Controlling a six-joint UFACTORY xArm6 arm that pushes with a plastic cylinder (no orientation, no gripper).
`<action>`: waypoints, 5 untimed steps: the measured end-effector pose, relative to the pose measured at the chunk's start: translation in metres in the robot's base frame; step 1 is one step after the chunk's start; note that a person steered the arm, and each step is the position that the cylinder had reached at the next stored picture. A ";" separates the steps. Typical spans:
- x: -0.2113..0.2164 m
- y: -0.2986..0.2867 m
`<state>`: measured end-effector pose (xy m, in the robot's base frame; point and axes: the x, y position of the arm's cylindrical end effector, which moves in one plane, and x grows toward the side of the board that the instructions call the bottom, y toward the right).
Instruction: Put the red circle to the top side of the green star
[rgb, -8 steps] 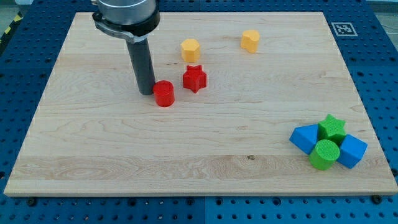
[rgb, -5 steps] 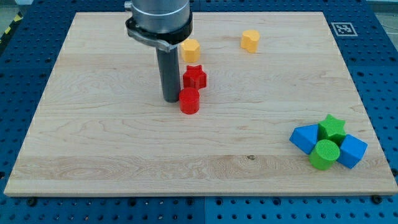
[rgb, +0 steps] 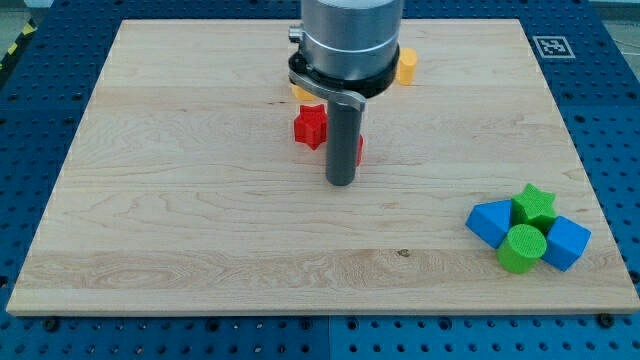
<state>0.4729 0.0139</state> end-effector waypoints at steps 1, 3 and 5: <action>-0.017 0.011; -0.017 0.075; -0.016 0.071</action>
<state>0.4566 0.0851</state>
